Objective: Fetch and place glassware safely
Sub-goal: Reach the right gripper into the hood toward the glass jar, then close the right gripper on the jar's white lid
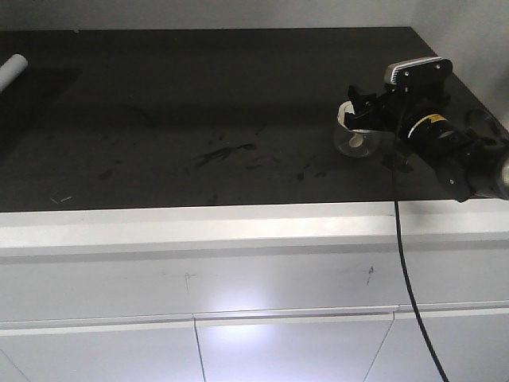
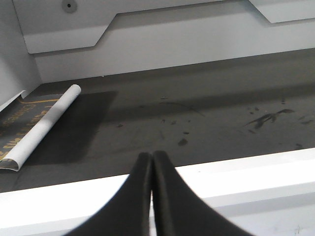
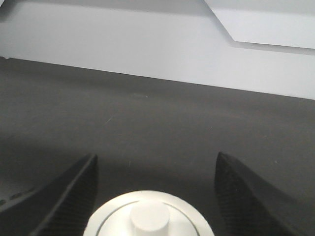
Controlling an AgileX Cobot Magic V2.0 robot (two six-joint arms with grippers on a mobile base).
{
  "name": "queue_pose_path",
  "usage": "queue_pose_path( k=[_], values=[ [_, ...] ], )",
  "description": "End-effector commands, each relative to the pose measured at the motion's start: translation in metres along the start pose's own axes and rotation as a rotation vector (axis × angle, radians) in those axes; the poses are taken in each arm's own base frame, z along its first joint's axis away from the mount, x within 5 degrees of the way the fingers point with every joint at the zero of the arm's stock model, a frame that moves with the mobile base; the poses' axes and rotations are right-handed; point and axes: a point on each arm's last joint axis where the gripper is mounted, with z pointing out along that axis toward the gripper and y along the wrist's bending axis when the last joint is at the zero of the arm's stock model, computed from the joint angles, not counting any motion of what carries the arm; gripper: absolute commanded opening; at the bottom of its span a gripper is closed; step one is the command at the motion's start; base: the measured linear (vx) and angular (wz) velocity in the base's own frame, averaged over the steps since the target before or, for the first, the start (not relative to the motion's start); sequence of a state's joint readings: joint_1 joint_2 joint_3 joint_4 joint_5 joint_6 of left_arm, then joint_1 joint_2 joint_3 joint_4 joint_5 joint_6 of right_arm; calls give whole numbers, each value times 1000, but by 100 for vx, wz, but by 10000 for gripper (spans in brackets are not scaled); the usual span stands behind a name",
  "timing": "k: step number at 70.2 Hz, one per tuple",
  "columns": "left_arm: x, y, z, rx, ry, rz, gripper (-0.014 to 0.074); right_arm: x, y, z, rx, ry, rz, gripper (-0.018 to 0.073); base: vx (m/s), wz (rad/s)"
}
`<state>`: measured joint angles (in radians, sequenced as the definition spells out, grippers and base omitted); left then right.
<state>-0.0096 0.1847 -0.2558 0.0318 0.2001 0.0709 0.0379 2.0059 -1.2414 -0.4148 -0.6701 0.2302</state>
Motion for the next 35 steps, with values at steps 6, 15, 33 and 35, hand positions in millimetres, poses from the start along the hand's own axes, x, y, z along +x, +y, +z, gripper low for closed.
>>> queue_pose_path(
  k=[6,15,33,35],
  values=[
    [-14,1,-1,1,-82,-14,-7,-30,-2,11,-22,-152,-27,488,0,0],
    [-14,1,-1,1,-82,-14,-7,-20,-4,22,-22,-144,-22,488,0,0],
    [-14,1,-1,1,-82,-14,-7,-5,-5,28,-21,-116,-7,404,0,0],
    [-14,1,-1,1,-82,-14,-7,-4,-5,28,-21,-115,-7,381,0,0]
  ],
)
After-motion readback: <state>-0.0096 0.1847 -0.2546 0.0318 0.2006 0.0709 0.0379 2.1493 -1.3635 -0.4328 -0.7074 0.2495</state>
